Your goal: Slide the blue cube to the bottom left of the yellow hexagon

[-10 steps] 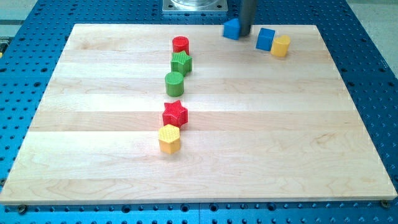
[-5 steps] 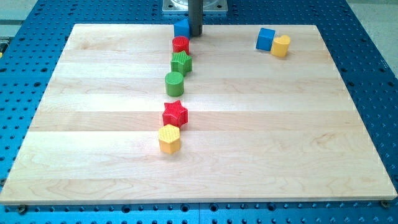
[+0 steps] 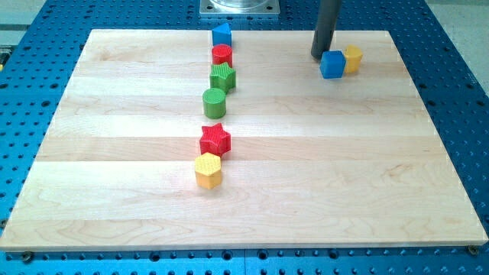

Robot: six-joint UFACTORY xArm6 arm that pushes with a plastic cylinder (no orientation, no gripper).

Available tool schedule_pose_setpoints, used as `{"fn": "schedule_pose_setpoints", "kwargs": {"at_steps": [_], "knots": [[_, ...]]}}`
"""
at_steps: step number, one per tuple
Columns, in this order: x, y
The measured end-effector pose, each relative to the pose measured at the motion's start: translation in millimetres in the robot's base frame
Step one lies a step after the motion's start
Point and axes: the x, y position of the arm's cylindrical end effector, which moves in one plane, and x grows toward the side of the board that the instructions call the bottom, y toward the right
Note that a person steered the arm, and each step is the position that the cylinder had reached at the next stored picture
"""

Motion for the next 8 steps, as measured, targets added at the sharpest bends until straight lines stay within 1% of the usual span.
{"fn": "schedule_pose_setpoints", "kwargs": {"at_steps": [1,2,3,4,5,6,7,8], "knots": [[64,5],[150,10],[136,24],[182,40],[253,2],[278,-36],[293,-83],[302,-64]]}}
